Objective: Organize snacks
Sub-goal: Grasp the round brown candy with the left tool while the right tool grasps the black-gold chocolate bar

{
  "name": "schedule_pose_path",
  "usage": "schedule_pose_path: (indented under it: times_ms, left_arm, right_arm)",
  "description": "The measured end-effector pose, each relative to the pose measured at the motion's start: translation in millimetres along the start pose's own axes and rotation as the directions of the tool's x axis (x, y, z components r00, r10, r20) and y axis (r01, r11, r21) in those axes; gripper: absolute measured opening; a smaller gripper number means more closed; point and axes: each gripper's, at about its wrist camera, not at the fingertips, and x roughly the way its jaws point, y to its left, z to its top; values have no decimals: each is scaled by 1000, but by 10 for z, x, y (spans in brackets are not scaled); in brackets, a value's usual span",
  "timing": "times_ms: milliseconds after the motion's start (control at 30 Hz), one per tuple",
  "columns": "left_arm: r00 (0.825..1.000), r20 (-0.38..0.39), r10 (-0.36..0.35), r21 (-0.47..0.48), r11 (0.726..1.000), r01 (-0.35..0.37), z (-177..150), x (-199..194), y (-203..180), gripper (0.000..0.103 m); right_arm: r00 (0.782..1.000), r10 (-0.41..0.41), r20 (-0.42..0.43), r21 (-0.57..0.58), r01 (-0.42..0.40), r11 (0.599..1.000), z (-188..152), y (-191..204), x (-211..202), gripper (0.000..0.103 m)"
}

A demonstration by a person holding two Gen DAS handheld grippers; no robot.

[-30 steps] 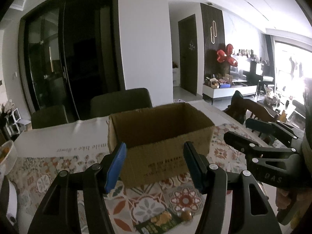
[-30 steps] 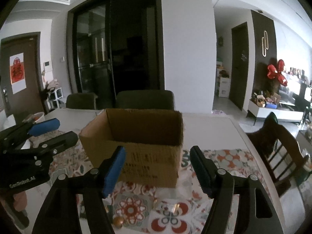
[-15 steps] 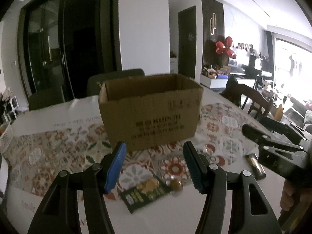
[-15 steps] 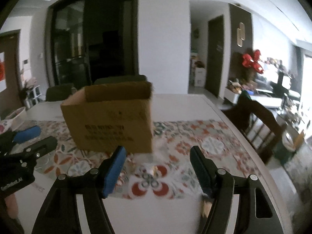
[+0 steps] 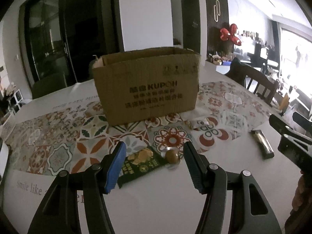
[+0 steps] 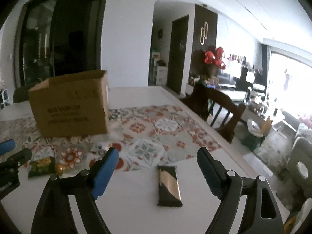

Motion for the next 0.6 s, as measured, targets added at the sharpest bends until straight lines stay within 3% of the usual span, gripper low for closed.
schedule_pose_path:
  times_ms: [267, 500, 600]
  left_arm:
    - [999, -38, -11, 46, 999, 13, -44, 232, -165, 59]
    - [996, -86, -11, 64, 998, 17, -34, 463, -255, 49]
    - [993, -117, -23, 61, 998, 30, -38, 566, -277, 47]
  right_arm:
    - [990, 28, -140, 121, -11, 993, -147, -205, 296, 83]
    - [974, 52, -219, 156, -17, 988, -251, -247, 486, 82]
    - [969, 48, -240, 153, -11, 988, -273, -247, 579, 77]
